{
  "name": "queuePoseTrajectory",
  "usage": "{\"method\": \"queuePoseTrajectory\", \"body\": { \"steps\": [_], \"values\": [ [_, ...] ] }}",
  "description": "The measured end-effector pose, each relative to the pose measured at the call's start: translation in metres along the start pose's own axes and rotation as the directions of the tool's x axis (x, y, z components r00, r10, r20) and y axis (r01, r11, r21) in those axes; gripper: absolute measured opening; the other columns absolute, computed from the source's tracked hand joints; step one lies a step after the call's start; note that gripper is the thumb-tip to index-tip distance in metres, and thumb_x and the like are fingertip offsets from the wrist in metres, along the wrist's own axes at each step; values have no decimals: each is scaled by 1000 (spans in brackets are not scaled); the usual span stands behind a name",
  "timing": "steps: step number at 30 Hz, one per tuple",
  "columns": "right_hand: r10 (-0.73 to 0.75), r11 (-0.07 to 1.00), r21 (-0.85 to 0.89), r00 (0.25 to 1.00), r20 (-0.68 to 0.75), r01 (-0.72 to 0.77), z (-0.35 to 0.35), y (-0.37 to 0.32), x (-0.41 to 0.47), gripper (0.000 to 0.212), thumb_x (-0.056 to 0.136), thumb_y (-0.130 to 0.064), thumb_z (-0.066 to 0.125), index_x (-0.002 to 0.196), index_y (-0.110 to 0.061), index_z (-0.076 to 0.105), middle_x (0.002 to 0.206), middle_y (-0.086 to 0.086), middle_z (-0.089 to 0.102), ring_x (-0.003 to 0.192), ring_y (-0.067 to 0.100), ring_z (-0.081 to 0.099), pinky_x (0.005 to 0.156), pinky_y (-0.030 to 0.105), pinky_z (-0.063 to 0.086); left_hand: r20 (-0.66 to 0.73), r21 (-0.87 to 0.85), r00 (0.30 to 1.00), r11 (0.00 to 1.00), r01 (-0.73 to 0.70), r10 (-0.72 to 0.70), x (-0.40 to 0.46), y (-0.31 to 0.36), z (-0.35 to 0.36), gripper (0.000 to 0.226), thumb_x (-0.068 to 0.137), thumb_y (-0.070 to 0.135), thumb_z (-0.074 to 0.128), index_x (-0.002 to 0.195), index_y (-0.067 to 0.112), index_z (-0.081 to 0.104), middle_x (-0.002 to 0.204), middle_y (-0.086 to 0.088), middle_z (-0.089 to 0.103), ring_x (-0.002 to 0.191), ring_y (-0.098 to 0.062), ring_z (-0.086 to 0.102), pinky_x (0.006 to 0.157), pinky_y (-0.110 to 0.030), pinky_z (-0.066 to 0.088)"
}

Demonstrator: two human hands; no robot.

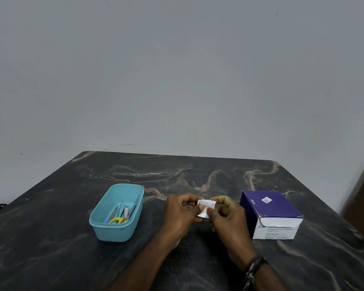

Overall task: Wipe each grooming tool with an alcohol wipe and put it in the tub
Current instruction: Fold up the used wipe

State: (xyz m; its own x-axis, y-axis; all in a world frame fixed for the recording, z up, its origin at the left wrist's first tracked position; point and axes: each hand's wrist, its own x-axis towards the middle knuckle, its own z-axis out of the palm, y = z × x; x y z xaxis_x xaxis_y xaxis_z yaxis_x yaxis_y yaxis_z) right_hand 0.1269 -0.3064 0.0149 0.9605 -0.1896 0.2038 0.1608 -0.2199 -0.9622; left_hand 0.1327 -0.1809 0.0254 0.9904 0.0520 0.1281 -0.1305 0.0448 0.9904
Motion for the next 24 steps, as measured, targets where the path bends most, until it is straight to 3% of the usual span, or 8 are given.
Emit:
{"method": "queuePoseTrajectory", "body": {
  "steps": [4,8,12,15,17,21,24],
  "values": [
    [-47,999,-22,998,-36,46,-1,0,1,18,80,-1,67,75,-18,69,71,7,74,70,28,71,61,43,56,43,-89,998,995,46,-43,-1,4,-3,8,80,-5,71,86,0,71,85,-18,75,80,-27,74,66,-30,60],
    [-56,998,-10,995,-78,55,-1,0,2,24,78,5,64,70,-16,70,69,5,73,67,25,71,61,42,56,98,-151,988,980,129,-115,-1,8,-6,11,80,-8,69,90,-5,70,91,-22,74,87,-31,73,75,-35,61],
    [-30,999,25,992,-121,33,-1,-4,1,28,78,7,63,67,-16,73,65,5,73,60,21,68,56,37,55,112,-211,975,954,214,-194,1,10,-6,19,85,-13,53,93,-8,69,94,-26,72,87,-32,73,77,-38,61],
    [-31,999,22,990,-139,35,-1,-7,-1,28,77,6,63,67,-18,74,65,2,73,61,18,68,57,34,57,141,-237,961,934,266,-238,1,12,-6,18,88,-2,55,97,-9,69,94,-26,73,86,-33,73,76,-40,60],
    [-17,999,29,990,-139,21,-1,-10,-2,29,76,7,60,67,-17,74,64,3,73,58,17,67,56,31,56,160,-211,961,943,258,-227,-2,12,-5,17,87,7,65,97,-6,69,92,-23,74,85,-32,73,77,-40,60],
    [28,997,74,991,-128,-18,0,-13,-3,31,77,7,55,65,-13,75,61,8,73,51,19,64,54,34,53,86,-174,983,969,173,-160,-3,10,-3,29,75,-6,74,102,1,66,89,-20,74,78,-27,73,70,-37,61],
    [-4,1000,25,995,-104,6,1,-12,-4,23,81,-4,63,65,-16,75,63,3,74,59,24,69,61,41,57,22,-170,994,979,109,-107,-2,10,-4,34,77,-11,70,107,5,63,90,-23,72,73,-24,73,67,-35,62]
  ]
}}
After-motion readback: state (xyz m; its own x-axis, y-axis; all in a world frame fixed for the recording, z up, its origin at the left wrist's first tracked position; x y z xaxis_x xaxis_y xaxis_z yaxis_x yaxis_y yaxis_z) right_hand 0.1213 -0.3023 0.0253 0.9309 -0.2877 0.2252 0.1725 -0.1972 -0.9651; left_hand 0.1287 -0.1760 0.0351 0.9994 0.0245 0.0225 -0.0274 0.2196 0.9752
